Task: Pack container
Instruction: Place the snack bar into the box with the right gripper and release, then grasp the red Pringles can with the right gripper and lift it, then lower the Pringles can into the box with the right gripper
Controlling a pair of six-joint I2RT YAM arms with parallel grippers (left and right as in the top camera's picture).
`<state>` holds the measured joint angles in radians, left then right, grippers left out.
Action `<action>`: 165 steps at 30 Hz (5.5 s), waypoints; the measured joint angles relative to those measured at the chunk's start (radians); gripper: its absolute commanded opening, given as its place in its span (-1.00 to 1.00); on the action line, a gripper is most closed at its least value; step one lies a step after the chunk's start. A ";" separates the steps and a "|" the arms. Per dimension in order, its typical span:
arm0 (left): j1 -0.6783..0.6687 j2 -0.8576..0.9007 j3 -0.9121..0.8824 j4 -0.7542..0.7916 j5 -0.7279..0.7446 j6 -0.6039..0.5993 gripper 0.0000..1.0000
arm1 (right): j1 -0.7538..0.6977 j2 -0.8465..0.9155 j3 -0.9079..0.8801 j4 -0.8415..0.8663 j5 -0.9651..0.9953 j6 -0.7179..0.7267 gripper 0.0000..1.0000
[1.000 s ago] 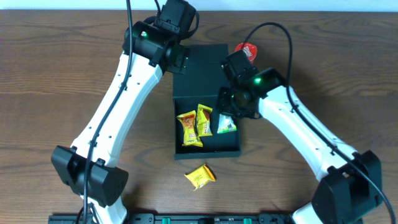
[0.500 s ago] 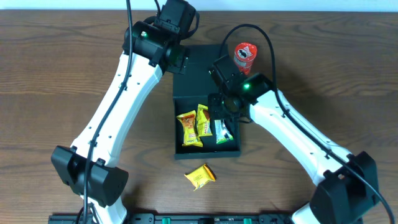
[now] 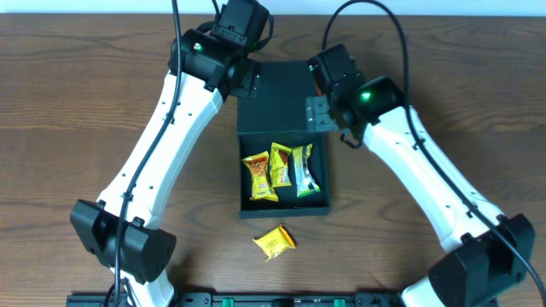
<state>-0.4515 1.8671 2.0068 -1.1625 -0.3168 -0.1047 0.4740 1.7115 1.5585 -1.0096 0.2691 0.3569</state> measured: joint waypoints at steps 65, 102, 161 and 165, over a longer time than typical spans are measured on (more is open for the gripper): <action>0.000 0.000 0.000 0.092 0.051 -0.079 0.91 | -0.210 0.527 0.357 0.245 -0.192 0.217 0.51; 0.017 0.000 0.000 0.101 0.051 -0.079 0.91 | -0.294 0.253 0.411 0.014 -0.447 0.215 0.38; 0.017 0.000 0.000 0.069 -0.050 -0.078 0.91 | -0.116 0.181 -0.184 0.090 -1.118 0.621 0.30; 0.017 0.000 0.000 0.067 -0.050 -0.078 0.91 | -0.148 0.104 -0.313 0.253 -1.137 0.695 0.29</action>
<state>-0.4343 1.8671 2.0068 -1.0958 -0.3664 -0.1829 0.3256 1.8153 1.2453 -0.7570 -0.8677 1.0523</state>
